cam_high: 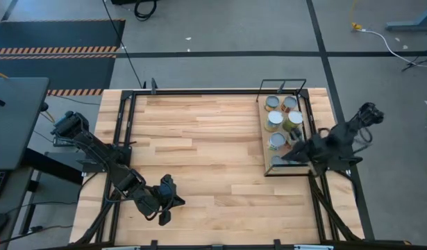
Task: Pick and place cans onto a shelf
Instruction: Return to Home Position
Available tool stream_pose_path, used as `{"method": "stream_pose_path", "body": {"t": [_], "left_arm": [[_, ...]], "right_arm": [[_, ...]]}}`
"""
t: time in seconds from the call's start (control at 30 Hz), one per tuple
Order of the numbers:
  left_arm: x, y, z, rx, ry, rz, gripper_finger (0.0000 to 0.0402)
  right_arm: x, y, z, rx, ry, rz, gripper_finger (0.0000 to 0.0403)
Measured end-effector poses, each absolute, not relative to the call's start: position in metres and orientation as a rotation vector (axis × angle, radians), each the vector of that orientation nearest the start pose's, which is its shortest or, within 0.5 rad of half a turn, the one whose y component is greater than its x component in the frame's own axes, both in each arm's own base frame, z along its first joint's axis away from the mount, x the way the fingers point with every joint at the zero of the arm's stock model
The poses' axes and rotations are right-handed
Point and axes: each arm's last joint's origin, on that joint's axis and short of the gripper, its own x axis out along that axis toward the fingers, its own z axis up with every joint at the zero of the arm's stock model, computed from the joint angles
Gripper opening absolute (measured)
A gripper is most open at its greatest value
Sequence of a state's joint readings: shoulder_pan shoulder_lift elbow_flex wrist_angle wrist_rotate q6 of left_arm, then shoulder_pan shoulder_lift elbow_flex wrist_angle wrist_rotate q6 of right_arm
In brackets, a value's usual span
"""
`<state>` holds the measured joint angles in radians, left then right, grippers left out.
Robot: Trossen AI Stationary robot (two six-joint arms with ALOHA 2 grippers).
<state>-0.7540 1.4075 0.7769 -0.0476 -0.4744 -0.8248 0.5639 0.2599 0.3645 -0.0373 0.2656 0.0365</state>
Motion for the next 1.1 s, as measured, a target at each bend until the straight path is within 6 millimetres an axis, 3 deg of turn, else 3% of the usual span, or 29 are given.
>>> {"method": "stream_pose_path", "body": {"t": [0.1,0.23,0.37,0.53,0.67,0.83,0.97,1.1], "left_arm": [[0.215,-0.184,0.209,-0.389,0.617,-0.029,0.0023],[0.220,-0.181,0.212,-0.106,0.557,-0.069,0.0023],[0.231,-0.175,0.222,0.068,0.422,-0.039,0.0023],[0.251,-0.162,0.244,0.089,0.217,0.002,0.0023],[0.273,-0.113,0.259,-0.077,0.161,0.038,0.0023],[0.284,-0.037,0.270,-0.174,0.204,-0.242,0.0023],[0.255,0.015,0.283,-0.173,0.107,-0.307,0.0023],[0.206,0.041,0.266,-0.158,0.039,-0.228,0.0023]], "right_arm": [[0.069,0.035,0.263,0.068,-0.095,0.313,0.0008],[0.056,0.028,0.254,0.191,-0.041,0.343,0.0017],[0.062,0.032,0.239,0.134,-0.002,0.358,0.0014],[0.078,0.032,0.247,0.043,-0.126,0.230,0.0005],[0.083,0.029,0.254,-0.034,-0.193,0.217,0.0003],[0.084,0.022,0.253,0.010,-0.184,0.149,0.0003],[0.075,0.022,0.252,0.028,-0.193,0.272,0.0003],[0.066,0.020,0.249,0.026,-0.199,0.294,0.0011]]}}
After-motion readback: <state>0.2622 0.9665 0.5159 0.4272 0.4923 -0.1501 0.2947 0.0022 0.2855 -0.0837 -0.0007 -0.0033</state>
